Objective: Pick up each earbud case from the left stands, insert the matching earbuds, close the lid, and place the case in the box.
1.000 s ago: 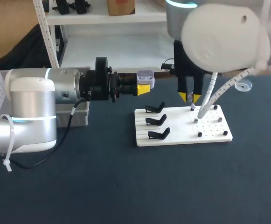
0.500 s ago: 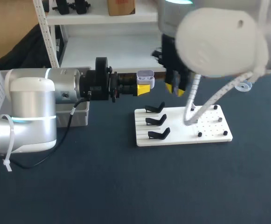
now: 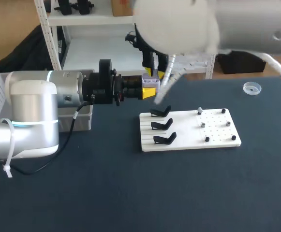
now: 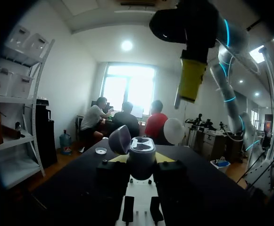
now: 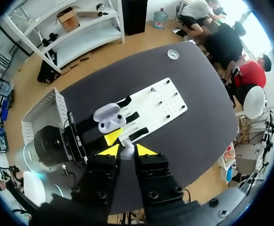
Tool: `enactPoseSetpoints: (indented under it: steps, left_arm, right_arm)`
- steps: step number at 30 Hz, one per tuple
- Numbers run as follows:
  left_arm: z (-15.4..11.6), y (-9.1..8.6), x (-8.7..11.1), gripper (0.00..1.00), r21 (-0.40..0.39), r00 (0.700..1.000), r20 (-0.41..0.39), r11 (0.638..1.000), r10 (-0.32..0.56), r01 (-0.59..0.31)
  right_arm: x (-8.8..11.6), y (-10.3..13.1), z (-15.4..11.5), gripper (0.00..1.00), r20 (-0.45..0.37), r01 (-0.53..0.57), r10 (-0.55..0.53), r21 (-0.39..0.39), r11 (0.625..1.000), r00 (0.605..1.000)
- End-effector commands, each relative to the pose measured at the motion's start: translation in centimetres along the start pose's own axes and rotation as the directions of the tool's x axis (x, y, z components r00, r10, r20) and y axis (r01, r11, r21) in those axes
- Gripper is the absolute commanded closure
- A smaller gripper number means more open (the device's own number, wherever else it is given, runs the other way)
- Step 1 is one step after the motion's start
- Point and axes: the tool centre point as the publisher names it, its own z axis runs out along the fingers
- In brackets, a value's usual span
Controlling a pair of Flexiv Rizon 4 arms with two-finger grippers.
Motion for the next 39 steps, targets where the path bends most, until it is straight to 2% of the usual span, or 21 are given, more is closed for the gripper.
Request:
enactPoseSetpoints:
  steps: [1,4,14,24,31,39]
  left_arm:
    - [0.0,0.0,0.0,1.00,0.000,1.000,0.002,1.000,0.001,-0.001]
    - [0.0,0.0,0.0,1.00,0.000,1.000,0.002,1.000,0.001,-0.001]
    - [0.0,0.0,0.0,1.00,0.000,1.000,0.002,1.000,0.001,-0.001]
    - [0.0,0.0,0.0,1.00,0.000,1.000,0.002,1.000,0.001,-0.001]
    - [0.0,0.0,0.0,1.00,0.000,1.000,0.002,1.000,0.001,-0.001]
    - [0.0,0.0,0.0,1.00,0.000,1.000,0.002,1.000,0.001,-0.001]
  right_arm:
    - [-0.7,2.0,0.3,1.00,-0.016,0.001,0.001,0.136,0.991,1.000]
    - [-1.0,2.0,0.4,1.00,-0.006,0.012,-0.011,0.169,0.985,1.000]
    - [-1.0,2.0,0.4,1.00,-0.006,0.012,-0.011,0.169,0.985,1.000]
    - [-1.0,0.4,2.6,1.00,0.001,0.039,-0.040,0.215,0.976,0.999]
    - [-1.9,0.5,3.6,1.00,-0.013,0.038,-0.036,0.226,0.973,0.999]
    - [-2.5,0.9,3.6,1.00,-0.013,0.035,-0.033,0.225,0.974,0.999]
